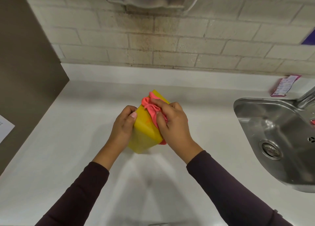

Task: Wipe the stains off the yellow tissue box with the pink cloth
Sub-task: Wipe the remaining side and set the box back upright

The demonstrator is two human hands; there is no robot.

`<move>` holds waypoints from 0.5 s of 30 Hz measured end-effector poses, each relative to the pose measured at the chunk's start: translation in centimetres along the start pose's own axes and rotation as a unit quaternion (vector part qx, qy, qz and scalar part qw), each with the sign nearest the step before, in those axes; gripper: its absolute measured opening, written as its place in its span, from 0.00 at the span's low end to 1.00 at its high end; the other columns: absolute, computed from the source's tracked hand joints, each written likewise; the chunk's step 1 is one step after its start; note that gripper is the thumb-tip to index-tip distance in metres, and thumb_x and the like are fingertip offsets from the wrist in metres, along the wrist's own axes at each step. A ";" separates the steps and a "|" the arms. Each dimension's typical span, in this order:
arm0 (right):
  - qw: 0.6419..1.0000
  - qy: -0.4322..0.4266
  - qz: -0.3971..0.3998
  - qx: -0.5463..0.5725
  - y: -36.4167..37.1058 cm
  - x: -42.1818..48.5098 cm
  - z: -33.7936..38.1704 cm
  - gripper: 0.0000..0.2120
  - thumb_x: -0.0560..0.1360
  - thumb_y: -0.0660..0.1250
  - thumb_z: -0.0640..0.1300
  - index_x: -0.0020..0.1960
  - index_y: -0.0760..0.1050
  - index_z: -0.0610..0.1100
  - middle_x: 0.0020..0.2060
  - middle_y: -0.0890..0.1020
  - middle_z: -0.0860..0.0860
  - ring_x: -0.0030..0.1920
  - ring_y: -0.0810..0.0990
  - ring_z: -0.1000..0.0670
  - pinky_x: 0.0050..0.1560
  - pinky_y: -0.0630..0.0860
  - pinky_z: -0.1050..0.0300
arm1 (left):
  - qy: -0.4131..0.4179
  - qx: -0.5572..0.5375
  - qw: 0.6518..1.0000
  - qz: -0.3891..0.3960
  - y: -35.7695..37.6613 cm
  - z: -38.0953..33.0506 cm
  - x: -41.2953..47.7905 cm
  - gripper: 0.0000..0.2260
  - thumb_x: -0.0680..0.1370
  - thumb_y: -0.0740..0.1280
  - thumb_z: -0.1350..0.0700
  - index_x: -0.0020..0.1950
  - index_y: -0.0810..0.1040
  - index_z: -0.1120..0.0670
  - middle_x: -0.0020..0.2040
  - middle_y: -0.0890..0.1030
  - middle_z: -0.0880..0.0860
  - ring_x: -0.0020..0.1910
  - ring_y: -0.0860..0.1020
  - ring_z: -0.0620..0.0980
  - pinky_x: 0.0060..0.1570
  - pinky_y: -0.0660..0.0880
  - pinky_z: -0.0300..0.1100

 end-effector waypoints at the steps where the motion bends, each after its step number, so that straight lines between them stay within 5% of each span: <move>1: 1.000 -0.002 0.017 0.000 0.3 -0.4 0.2 0.20 0.75 0.59 0.44 0.66 0.72 0.52 0.42 0.72 0.62 0.45 0.71 0.55 0.47 0.66 0.75 | 0.000 -0.006 1.000 0.001 0.0 0.0 0.0 0.13 0.68 0.56 0.36 0.41 0.74 0.42 0.37 0.79 0.41 0.40 0.76 0.48 0.43 0.71 0.49; 4: 0.997 -0.026 0.075 -0.009 0.5 -1.6 0.0 0.23 0.75 0.58 0.49 0.70 0.66 0.53 0.47 0.76 0.52 0.48 0.71 0.55 0.49 0.67 0.71 | 0.001 -0.017 1.000 0.013 0.2 -0.1 0.1 0.13 0.69 0.57 0.37 0.40 0.75 0.44 0.37 0.79 0.44 0.39 0.76 0.47 0.43 0.70 0.48; 7: 0.993 -0.050 0.103 -0.018 -0.4 -1.9 -1.0 0.22 0.74 0.57 0.49 0.68 0.69 0.51 0.39 0.71 0.54 0.45 0.69 0.57 0.46 0.67 0.71 | 0.019 0.011 0.999 0.030 0.6 -0.4 -0.1 0.14 0.69 0.57 0.38 0.41 0.73 0.47 0.37 0.77 0.46 0.38 0.74 0.48 0.41 0.69 0.48; 15: 0.998 0.061 0.008 -0.013 -1.7 0.5 -3.4 0.19 0.77 0.60 0.43 0.66 0.72 0.53 0.43 0.77 0.45 0.43 0.70 0.56 0.43 0.66 0.74 | 0.020 0.042 0.999 0.007 1.1 -1.3 -0.5 0.17 0.69 0.54 0.36 0.42 0.71 0.47 0.36 0.75 0.45 0.37 0.73 0.45 0.38 0.68 0.45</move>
Point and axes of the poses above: each hand's wrist, its own x-axis towards the middle knuckle, its own y-axis out of the palm, z = x × y, the point moved 9 cm from there along x, towards the middle knuckle
